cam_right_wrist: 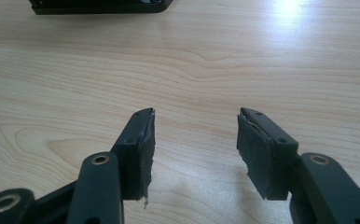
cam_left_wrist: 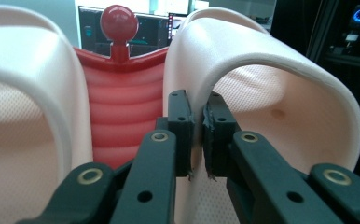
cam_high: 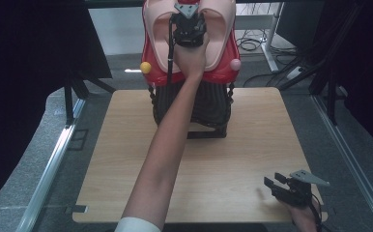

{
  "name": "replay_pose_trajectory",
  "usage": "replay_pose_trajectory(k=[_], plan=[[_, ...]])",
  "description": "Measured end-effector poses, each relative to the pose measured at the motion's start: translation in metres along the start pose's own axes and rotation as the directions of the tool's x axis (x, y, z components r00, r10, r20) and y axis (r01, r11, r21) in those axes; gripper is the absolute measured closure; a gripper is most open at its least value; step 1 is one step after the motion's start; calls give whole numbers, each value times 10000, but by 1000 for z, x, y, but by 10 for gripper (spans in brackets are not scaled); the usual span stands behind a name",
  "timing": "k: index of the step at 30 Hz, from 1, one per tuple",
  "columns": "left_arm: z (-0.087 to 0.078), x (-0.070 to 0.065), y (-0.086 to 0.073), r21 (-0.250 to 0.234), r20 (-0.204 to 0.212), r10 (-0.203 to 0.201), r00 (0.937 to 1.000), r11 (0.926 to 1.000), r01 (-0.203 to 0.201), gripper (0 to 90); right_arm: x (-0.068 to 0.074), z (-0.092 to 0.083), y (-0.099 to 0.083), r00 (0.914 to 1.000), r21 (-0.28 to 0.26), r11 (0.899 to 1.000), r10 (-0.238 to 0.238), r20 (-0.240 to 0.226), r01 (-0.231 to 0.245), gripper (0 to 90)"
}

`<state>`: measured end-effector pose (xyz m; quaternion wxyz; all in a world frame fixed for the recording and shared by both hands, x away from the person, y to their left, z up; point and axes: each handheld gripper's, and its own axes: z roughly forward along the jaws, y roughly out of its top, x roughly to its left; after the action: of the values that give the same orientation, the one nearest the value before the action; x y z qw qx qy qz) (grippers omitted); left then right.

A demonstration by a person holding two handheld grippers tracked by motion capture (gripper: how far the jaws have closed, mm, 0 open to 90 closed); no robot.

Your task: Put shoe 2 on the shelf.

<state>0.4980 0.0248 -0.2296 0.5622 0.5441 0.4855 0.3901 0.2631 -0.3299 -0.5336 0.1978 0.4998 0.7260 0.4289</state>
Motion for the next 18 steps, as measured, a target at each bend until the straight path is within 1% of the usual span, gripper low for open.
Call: replay_pose_trajectory(k=[2,5,7,9,12,14,15,18], plan=[[0,2,0,69,85,-56,9999,10000,56,801,0,0,0,10000,4,10000,-1,-6,1,469],[-4,3,1,24,81,24,10000,10000,-25,710,0,0,0,10000,3,10000,10,14,-10,469],[-7,5,1,35,255,-79,9996,10000,78,656,0,0,0,10000,9,10000,8,24,-8,469],[-10,7,1,-65,351,-127,9993,9999,129,612,0,0,0,10000,15,10000,-17,35,17,468],[-17,10,1,-92,670,-147,9976,9998,153,572,0,0,0,10000,28,10000,-37,56,37,469],[-22,12,0,-115,803,-112,9967,9999,122,559,0,1,0,10000,61,10000,-11,55,11,469],[-24,13,-1,-108,954,-160,9953,9998,171,553,0,1,0,10000,52,10000,-6,71,6,469],[-33,17,-2,-97,1275,-82,9918,9999,96,536,1,1,0,10000,103,9999,-61,75,60,468]])
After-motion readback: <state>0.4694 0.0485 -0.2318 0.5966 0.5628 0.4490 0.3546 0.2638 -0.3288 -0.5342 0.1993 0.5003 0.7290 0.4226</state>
